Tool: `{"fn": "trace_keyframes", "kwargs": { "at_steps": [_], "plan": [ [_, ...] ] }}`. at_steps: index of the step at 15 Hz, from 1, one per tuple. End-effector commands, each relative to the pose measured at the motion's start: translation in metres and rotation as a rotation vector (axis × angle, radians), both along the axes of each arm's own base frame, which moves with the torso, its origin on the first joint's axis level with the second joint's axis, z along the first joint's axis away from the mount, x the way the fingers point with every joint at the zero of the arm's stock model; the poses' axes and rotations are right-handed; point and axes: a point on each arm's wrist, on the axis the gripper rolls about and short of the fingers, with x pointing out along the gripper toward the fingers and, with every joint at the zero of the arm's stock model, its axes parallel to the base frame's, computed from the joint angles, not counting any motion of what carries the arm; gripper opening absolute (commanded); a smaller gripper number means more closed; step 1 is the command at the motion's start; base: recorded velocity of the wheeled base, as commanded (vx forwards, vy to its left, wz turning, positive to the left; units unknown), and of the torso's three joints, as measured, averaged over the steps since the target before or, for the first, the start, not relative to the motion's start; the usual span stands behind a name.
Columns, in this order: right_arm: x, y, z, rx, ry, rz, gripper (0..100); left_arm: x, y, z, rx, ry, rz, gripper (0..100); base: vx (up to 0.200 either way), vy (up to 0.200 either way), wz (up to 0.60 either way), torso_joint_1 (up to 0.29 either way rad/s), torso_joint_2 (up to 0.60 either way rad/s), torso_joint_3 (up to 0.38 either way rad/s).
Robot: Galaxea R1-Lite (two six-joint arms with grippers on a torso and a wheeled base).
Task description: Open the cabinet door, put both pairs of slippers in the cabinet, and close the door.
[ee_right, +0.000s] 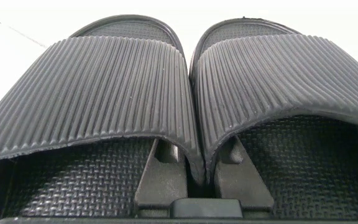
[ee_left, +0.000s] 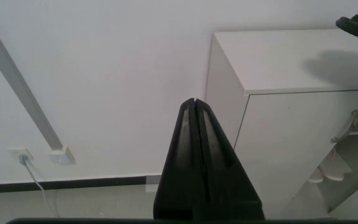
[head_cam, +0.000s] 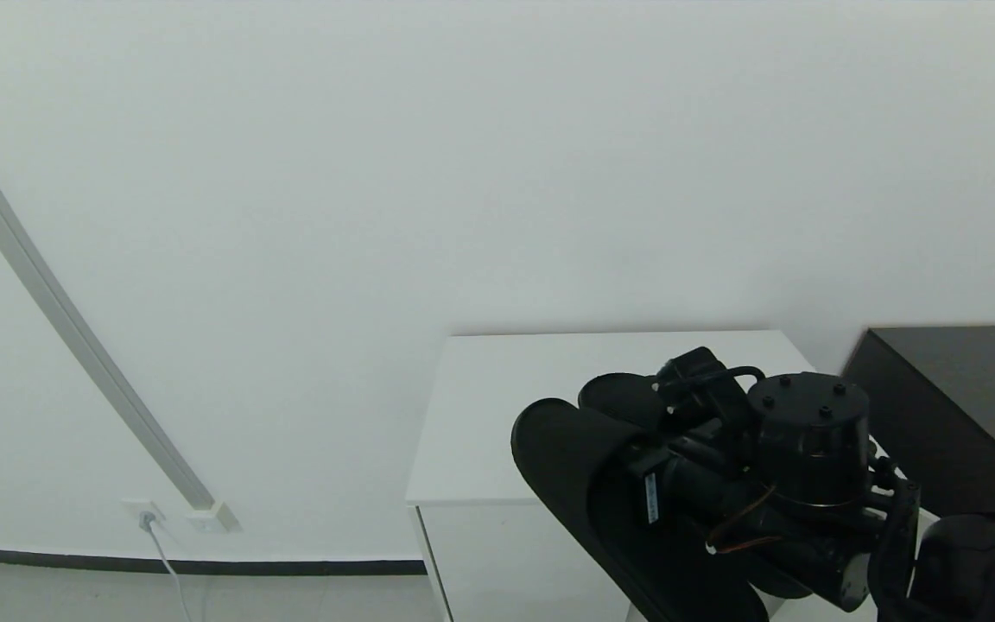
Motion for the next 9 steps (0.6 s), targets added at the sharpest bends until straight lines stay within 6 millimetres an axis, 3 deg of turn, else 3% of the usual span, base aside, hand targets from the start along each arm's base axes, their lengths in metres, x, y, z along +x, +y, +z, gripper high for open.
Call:
{"fn": "trace_keyframes", "kwargs": {
  "at_steps": [1,2,8,9],
  "plan": [
    [-0.0028,-0.0019,0.0011,0.001,-0.002,-0.001,0,0.0,0.0,-0.0002,0.0,0.001,-0.001,0,0.0,0.0,0.0,0.0,0.0,0.0],
    [-0.0037,-0.0029,-0.0003,-0.005,0.001,-0.002,0,0.0001,0.0,-0.0002,0.0,0.003,-0.001,0,0.0,0.0,0.0,0.0,0.0,0.0],
    [-0.0055,-0.0035,-0.0018,-0.009,0.005,-0.001,0,0.0,-0.0001,-0.0002,0.0,0.001,-0.003,0,-0.2,0.0,0.0,0.002,0.0,0.003],
    [-0.0055,-0.0035,-0.0027,-0.012,0.007,-0.001,0,0.0,-0.0001,-0.0002,0.0,0.001,-0.003,0,0.0,0.0,0.0,0.0,0.0,0.0]
  ]
}}
